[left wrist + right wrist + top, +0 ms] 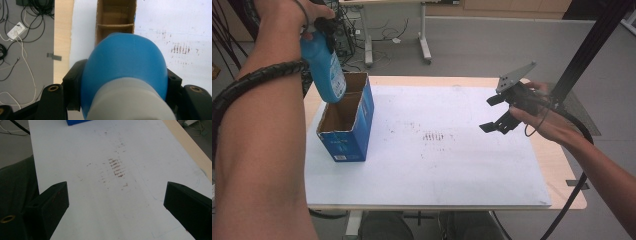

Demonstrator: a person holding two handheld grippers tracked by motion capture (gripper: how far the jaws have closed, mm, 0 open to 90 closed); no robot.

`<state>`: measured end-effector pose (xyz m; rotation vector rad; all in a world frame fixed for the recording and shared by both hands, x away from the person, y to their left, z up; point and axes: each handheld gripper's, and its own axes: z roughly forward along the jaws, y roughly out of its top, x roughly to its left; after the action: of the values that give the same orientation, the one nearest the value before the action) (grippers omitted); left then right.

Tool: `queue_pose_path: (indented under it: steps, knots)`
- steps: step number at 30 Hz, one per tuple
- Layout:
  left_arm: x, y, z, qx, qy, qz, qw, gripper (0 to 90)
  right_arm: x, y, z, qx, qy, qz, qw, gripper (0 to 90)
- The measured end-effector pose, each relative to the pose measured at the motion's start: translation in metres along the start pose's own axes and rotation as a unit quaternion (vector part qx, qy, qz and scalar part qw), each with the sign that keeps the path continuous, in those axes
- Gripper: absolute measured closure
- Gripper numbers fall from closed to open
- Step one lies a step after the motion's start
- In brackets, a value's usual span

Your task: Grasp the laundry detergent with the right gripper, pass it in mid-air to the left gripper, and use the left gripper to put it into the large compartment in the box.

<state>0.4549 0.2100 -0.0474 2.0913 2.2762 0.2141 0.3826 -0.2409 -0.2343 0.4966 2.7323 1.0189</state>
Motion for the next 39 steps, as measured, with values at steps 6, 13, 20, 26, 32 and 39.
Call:
queue_pose_path:
  steps: [6,13,20,26,32,39]
  knots:
    - [0.001,0.002,0.007,0.002,0.000,-0.004,1.0000,36.7,0.000,-0.002,0.001,0.001,0.002,0.003,1.0000,5.9]
    - [0.001,0.003,0.019,0.005,0.000,-0.006,1.0000,36.7,0.000,-0.004,0.002,0.001,0.005,0.007,1.0000,6.0]
    - [0.003,0.003,0.036,0.011,0.001,-0.005,0.9999,36.7,0.001,-0.006,0.005,0.002,0.007,0.008,0.9999,5.9]
    - [0.006,0.002,0.051,0.011,-0.004,-0.008,0.9999,36.7,0.000,-0.007,0.007,0.006,0.007,0.011,0.9999,6.0]
    - [0.007,0.001,0.068,0.019,-0.001,-0.006,0.9998,36.6,-0.001,-0.008,0.008,0.006,0.007,0.013,0.9999,5.9]
    - [0.006,0.000,0.086,0.024,-0.010,-0.003,0.9997,36.6,0.000,-0.006,0.010,0.010,0.008,0.010,0.9999,6.0]
